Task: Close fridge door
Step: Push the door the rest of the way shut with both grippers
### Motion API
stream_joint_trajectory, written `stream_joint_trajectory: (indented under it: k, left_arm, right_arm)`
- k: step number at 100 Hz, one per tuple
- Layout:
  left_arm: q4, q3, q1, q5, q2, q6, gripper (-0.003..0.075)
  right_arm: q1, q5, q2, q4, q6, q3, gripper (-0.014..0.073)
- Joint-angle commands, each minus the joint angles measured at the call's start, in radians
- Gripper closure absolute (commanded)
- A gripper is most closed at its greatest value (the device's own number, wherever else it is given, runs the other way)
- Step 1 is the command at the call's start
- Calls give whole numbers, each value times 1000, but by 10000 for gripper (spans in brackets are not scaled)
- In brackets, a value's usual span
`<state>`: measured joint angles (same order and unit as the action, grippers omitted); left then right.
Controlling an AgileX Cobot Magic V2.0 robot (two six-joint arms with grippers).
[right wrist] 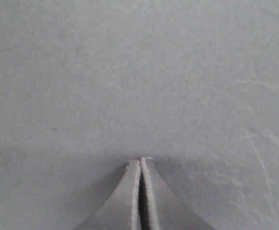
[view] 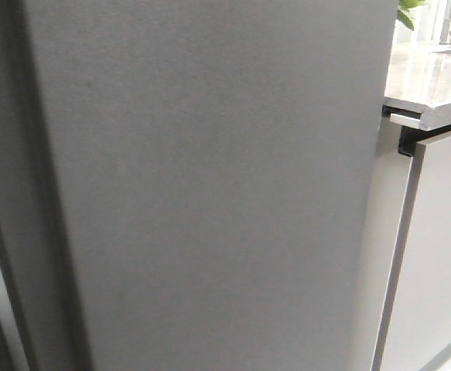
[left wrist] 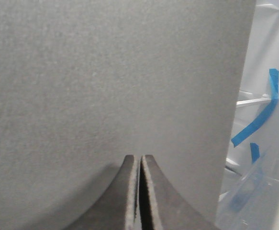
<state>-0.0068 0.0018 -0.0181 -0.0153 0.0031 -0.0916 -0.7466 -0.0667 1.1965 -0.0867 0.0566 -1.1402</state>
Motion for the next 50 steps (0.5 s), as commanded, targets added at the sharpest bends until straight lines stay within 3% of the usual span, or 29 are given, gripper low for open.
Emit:
stream_joint_trajectory:
  k: [1, 50]
  left_arm:
    - [-2, 28, -5, -77, 19, -3, 741]
    - [-2, 28, -5, -77, 19, -3, 741]
  right_arm:
    - [19, -96, 38, -7, 0, -63, 670]
    - [38, -73, 260, -9, 0, -301, 670]
